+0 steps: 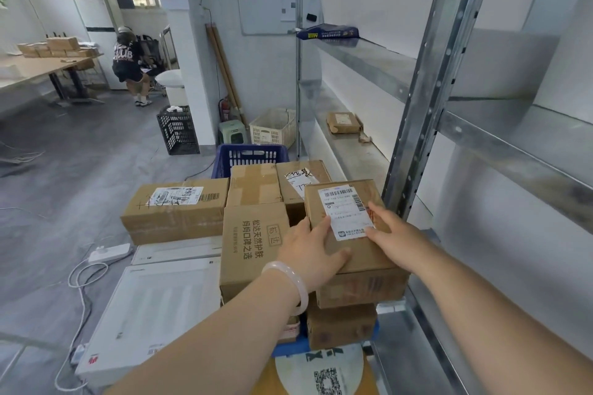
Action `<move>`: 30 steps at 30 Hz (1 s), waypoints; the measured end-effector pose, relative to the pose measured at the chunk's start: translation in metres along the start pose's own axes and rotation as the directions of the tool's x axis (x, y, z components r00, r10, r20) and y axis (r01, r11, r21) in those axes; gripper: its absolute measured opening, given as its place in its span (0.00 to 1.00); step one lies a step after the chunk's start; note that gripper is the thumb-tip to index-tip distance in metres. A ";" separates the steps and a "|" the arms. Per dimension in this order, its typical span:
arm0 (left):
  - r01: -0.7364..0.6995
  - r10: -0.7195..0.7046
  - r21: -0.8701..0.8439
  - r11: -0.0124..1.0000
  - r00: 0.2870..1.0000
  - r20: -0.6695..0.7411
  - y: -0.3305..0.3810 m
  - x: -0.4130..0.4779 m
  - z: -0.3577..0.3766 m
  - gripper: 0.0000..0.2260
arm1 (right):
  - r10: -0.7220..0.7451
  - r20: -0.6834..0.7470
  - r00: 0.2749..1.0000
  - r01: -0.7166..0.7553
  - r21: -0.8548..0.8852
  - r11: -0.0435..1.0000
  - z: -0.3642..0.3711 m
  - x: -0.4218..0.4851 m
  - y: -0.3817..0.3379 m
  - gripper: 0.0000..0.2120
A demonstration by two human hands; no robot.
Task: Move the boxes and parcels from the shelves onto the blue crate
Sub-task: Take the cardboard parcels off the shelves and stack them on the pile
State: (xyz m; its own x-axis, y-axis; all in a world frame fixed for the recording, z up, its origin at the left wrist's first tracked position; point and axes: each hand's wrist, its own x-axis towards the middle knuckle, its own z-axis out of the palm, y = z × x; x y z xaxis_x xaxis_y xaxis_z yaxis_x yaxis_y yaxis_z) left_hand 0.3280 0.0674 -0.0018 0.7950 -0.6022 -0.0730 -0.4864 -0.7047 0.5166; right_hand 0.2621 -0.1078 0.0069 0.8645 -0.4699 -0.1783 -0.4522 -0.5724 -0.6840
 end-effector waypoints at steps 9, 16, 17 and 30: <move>0.027 -0.021 0.242 0.970 0.999 -0.025 -0.034 -0.007 0.008 0.28 | 0.022 0.090 0.996 -0.022 0.001 1.000 0.029 0.018 0.024 0.26; 0.014 -0.010 0.255 0.967 1.000 -0.019 -0.046 -0.008 0.010 0.27 | 0.047 0.123 0.991 -0.056 0.070 0.996 0.045 0.034 0.028 0.25; 0.014 -0.008 0.259 0.966 1.000 -0.024 -0.046 -0.008 0.010 0.26 | 0.046 0.132 0.990 -0.057 0.082 0.995 0.045 0.036 0.028 0.25; 0.016 0.001 0.286 0.958 0.998 -0.057 -0.051 -0.003 0.011 0.24 | -0.020 0.170 0.985 0.002 0.107 0.994 0.052 0.052 0.027 0.27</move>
State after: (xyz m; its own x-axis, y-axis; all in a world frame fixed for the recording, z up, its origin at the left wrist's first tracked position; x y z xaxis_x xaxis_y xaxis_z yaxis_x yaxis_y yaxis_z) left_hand 0.3466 0.1011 -0.0377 0.8140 -0.5804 -0.0244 -0.5572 -0.7919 0.2499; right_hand 0.3063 -0.1130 -0.0578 0.8982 -0.3371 -0.2821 -0.4244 -0.4983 -0.7560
